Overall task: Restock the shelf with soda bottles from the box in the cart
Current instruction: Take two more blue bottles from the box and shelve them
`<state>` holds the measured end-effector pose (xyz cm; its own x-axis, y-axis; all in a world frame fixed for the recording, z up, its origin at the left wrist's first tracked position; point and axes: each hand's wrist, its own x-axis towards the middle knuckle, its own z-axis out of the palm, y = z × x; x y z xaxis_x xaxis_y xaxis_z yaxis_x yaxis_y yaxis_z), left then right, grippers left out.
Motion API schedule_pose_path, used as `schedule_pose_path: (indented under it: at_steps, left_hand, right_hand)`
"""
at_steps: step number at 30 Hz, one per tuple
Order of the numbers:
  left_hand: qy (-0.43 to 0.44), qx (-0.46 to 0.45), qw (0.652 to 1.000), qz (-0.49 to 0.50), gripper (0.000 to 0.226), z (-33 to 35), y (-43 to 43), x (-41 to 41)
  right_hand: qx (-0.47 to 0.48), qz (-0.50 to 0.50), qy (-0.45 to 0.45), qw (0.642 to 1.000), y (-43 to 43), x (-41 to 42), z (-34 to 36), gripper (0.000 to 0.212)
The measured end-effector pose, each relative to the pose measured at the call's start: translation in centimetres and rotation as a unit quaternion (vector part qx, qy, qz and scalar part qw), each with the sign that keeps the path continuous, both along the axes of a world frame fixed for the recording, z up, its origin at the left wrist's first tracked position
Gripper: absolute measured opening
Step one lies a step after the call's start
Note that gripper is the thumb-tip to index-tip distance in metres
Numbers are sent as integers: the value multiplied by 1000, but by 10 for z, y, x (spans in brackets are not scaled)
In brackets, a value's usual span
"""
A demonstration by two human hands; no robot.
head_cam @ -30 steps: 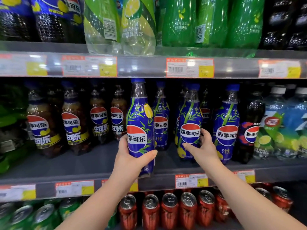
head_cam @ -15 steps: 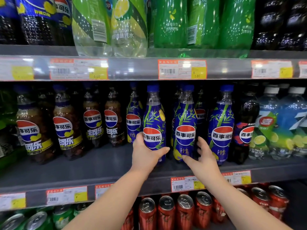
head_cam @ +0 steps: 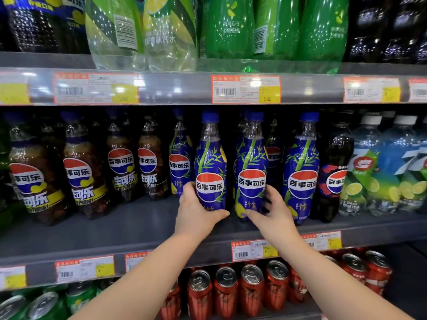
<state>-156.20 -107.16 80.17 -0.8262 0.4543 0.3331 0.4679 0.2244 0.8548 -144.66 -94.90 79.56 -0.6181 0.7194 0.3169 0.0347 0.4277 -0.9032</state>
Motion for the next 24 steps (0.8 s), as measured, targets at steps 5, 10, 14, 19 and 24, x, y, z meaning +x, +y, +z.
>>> schedule_pose_path:
  at_steps: [5,10,14,19,24]
  left_hand:
    - [-3,19,1000,-11,89,-2,0,0]
    - [0,31,999,-23,89,-3,0,-1]
    - [7,30,999,-24,91,-2,-1,0]
    - [10,21,999,-24,92,0,-3,4]
    - [6,19,999,-25,92,0,-4,4]
  right_hand:
    - [-13,2,9,1000,0,0,0,71]
    - [-15,4,10,1000,-1,3,4,73]
    - [-3,-17,-17,1000,-3,1,11,89]
    - [5,-28,-28,999,-3,0,17,73]
    - [4,12,-50,999,-1,9,19,69]
